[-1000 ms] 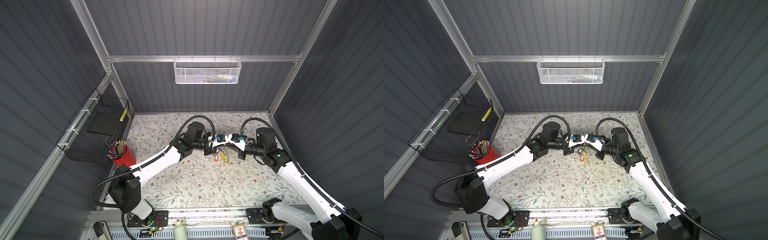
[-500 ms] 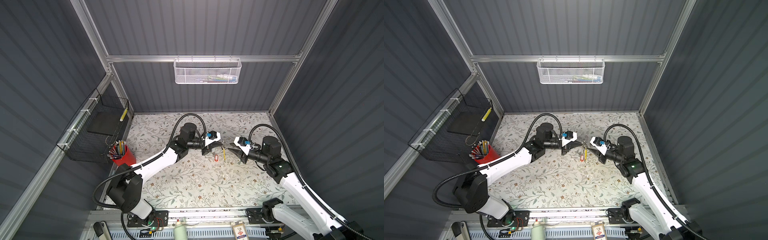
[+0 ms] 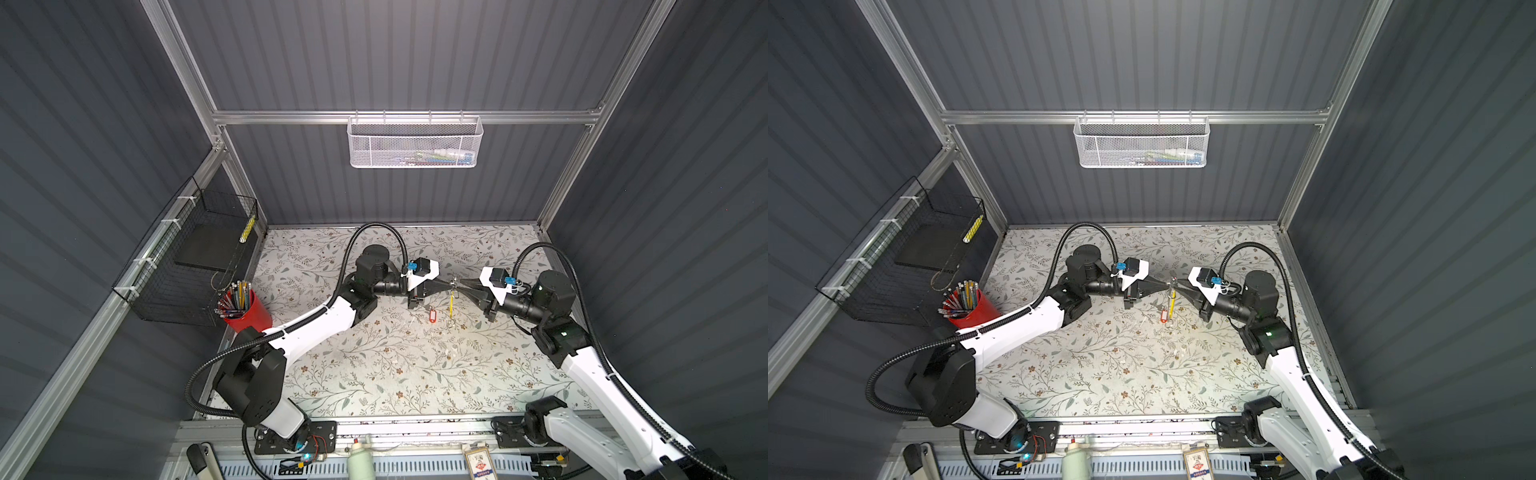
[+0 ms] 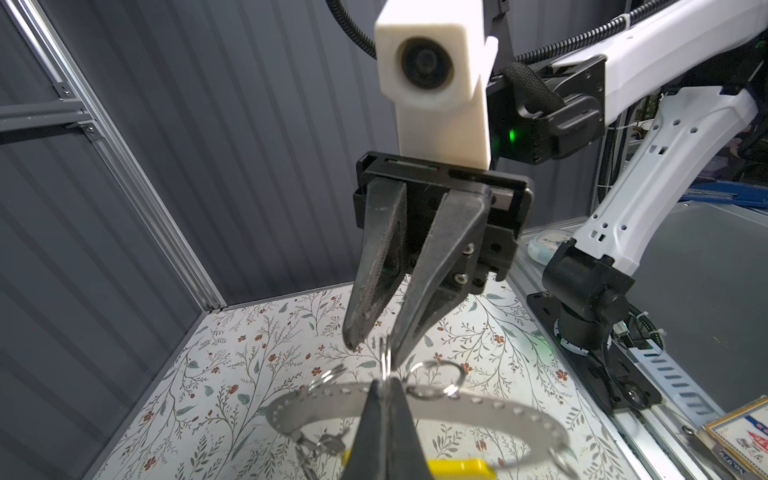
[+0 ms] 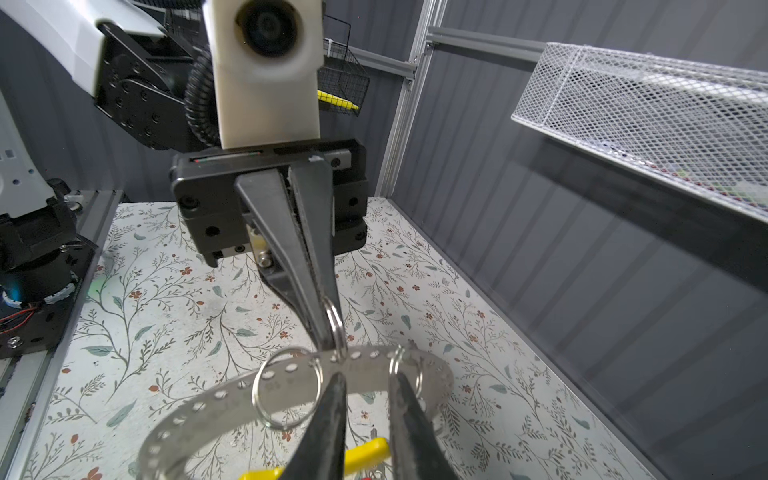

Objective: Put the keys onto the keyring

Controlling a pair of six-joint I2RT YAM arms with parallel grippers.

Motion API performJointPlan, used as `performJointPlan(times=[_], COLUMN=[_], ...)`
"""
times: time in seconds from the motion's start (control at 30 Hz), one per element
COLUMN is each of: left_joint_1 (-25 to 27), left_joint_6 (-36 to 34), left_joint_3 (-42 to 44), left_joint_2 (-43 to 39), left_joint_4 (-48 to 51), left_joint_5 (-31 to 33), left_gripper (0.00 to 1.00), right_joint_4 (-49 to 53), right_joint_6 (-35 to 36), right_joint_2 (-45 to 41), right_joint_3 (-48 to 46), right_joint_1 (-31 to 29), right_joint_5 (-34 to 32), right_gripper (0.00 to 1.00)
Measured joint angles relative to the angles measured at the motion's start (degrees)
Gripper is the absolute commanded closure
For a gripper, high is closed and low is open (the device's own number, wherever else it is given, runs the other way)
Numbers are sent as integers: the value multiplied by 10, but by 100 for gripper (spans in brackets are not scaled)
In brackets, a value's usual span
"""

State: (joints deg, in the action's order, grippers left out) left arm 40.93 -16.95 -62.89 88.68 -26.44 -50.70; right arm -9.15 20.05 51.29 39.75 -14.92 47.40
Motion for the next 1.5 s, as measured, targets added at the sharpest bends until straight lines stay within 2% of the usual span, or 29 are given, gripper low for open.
performJointPlan(times=[0.23, 0.6, 0.8, 0.97, 1.17, 1.2, 1.23, 1.27, 1.33, 1.37, 1.5], left_joint_1=[0, 0, 3, 3, 2, 2, 3, 3, 5, 7, 12], left_joint_6=[2, -2, -10, -17, -23, -28, -37, -49, -85, -105, -174], left_joint_3=[0, 0, 0, 0, 0, -2, -5, -11, -27, -38, -82], left_joint_2=[1, 6, 9, 9, 9, 8, 8, 8, 7, 7, 3], left_joint_4=[-4, 3, 16, 23, 41, 49, 63, 79, 124, 152, 252], left_joint_5=[-5, -20, -25, -25, -25, -23, -19, -13, 14, 30, 88], left_gripper=[100, 100, 100, 100, 100, 97, 84, 76, 65, 62, 62], right_joint_4=[-4, -17, -22, -15, 6, 12, 27, 39, 75, 94, 165], right_joint_6=[-11, -23, -31, -31, -14, -9, -2, 5, 20, 28, 64], right_joint_2=[12, 24, 27, 38, 39, 39, 40, 40, 42, 43, 50], right_joint_3=[0, 5, 6, 12, 13, 14, 18, 22, 39, 49, 87], right_joint_1=[0, 0, 0, 0, 0, 0, 0, 0, 0, 0, 0], right_joint_5=[37, 54, 64, 77, 79, 78, 75, 72, 63, 59, 36], right_gripper=[78, 81, 88, 88, 100, 100, 100, 100, 100, 100, 100])
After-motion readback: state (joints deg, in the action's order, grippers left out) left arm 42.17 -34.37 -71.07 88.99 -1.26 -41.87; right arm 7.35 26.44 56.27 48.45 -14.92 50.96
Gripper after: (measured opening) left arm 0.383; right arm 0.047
